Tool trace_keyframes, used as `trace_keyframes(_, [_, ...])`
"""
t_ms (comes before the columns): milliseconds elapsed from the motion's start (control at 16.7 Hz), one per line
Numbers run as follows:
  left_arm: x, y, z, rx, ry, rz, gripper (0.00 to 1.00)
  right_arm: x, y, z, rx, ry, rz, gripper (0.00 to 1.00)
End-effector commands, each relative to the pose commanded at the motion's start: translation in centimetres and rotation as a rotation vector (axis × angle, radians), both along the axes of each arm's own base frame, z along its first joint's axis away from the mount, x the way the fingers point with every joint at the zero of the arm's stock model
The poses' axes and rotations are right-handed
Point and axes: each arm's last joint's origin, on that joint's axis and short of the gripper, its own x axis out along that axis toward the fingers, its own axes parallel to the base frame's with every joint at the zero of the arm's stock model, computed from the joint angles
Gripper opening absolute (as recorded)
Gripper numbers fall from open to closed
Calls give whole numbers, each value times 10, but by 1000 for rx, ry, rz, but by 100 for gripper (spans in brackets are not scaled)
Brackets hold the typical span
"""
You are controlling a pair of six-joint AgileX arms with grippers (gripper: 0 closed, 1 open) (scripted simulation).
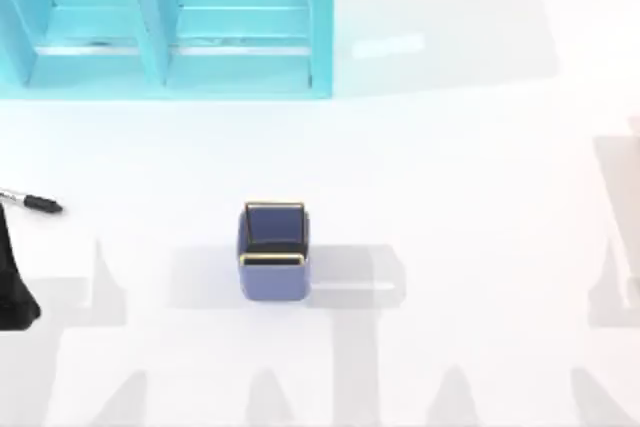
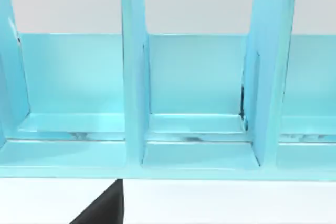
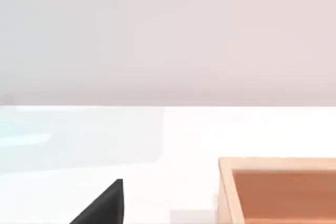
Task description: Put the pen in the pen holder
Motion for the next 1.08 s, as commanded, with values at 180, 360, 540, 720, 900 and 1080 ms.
trace_keyframes(180, [0,0,1,-9,3,0,100,0,0,0,0,0,0,100])
trace_keyframes(360, [5,3,8,-86,37,-7,100,0,0,0,0,0,0,100])
trace_keyframes(540, [17,8,16,-226,122,-16,100,0,0,0,0,0,0,100])
trace_keyframes(720, [41,19,17,-423,264,-5,100,0,0,0,0,0,0,100])
trace_keyframes(900, [70,35,7,-661,421,38,100,0,0,0,0,0,0,100])
trace_keyframes(1080, [96,56,-10,-907,544,100,100,0,0,0,0,0,0,100])
